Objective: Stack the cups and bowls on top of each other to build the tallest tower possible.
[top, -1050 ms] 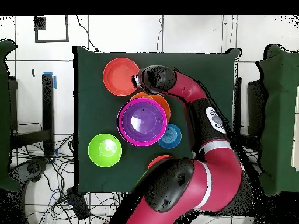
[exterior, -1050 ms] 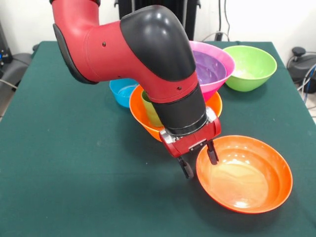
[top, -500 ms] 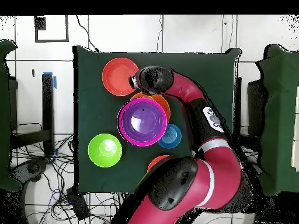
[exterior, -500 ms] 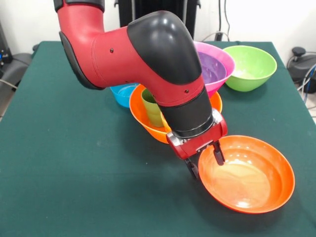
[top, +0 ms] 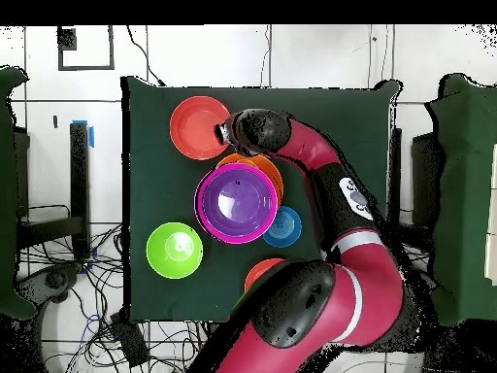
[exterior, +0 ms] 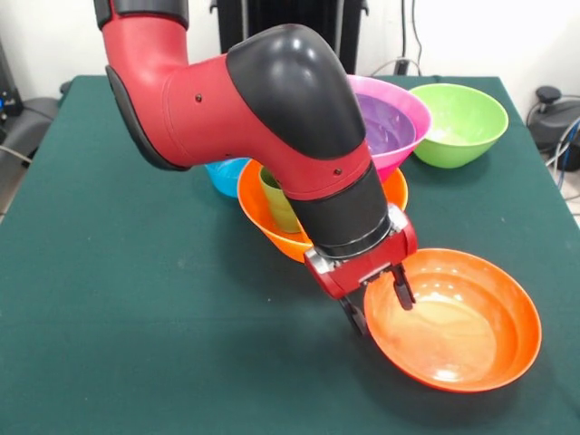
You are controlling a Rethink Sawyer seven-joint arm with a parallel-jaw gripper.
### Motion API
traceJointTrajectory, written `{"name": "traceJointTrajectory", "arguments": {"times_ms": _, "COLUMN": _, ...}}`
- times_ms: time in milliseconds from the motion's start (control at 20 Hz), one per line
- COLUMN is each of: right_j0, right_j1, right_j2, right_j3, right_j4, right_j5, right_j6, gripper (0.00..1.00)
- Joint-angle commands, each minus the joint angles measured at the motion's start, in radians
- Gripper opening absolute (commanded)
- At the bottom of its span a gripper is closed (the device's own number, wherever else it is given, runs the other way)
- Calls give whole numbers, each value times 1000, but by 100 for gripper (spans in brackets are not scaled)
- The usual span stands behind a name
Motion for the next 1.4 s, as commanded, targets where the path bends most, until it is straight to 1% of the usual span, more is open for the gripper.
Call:
{"name": "traceJointTrajectory", "arguments": {"times_ms": 50, "right_j0": -6, "right_j1": 26, "right_j2": 59, "right_j3": -57, "right_j4": -101, "right_j5": -76, "right_j6": -87, "gripper": 100}}
{"name": "traceJointTrajectory", "arguments": {"times_ms": 100, "right_j0": -8, "right_j1": 26, "right_j2": 62, "right_j3": -57, "right_j4": -103, "right_j5": -79, "right_j6": -88, "gripper": 100}}
{"name": "traceJointTrajectory", "arguments": {"times_ms": 150, "right_j0": -12, "right_j1": 27, "right_j2": 69, "right_j3": -53, "right_j4": -105, "right_j5": -89, "right_j6": -87, "gripper": 0}}
{"name": "traceJointTrajectory", "arguments": {"times_ms": 350, "right_j0": -17, "right_j1": 29, "right_j2": 80, "right_j3": -53, "right_j4": -105, "right_j5": -91, "right_j6": -96, "gripper": 0}}
{"name": "traceJointTrajectory", "arguments": {"times_ms": 500, "right_j0": -26, "right_j1": 32, "right_j2": 102, "right_j3": -53, "right_j4": -118, "right_j5": -115, "right_j6": -116, "gripper": 0}}
{"name": "traceJointTrajectory", "arguments": {"times_ms": 700, "right_j0": -37, "right_j1": 26, "right_j2": 103, "right_j3": -35, "right_j4": -139, "right_j5": -160, "right_j6": -83, "gripper": 0}}
{"name": "traceJointTrajectory", "arguments": {"times_ms": 850, "right_j0": -41, "right_j1": 28, "right_j2": 110, "right_j3": -37, "right_j4": -148, "right_j5": -156, "right_j6": -73, "gripper": 0}}
{"name": "traceJointTrajectory", "arguments": {"times_ms": 950, "right_j0": -37, "right_j1": 23, "right_j2": 101, "right_j3": -34, "right_j4": -143, "right_j5": -143, "right_j6": -41, "gripper": 0}}
{"name": "traceJointTrajectory", "arguments": {"times_ms": 1050, "right_j0": -27, "right_j1": 16, "right_j2": 82, "right_j3": -24, "right_j4": -109, "right_j5": -89, "right_j6": 17, "gripper": 0}}
{"name": "traceJointTrajectory", "arguments": {"times_ms": 1200, "right_j0": -28, "right_j1": 8, "right_j2": 90, "right_j3": 1, "right_j4": -67, "right_j5": -41, "right_j6": 60, "gripper": 0}}
{"name": "traceJointTrajectory", "arguments": {"times_ms": 1250, "right_j0": -31, "right_j1": 9, "right_j2": 94, "right_j3": 14, "right_j4": -43, "right_j5": -11, "right_j6": 81, "gripper": 0}}
{"name": "traceJointTrajectory", "arguments": {"times_ms": 1400, "right_j0": -32, "right_j1": 7, "right_j2": 100, "right_j3": 27, "right_j4": -10, "right_j5": 31, "right_j6": 96, "gripper": 0}}
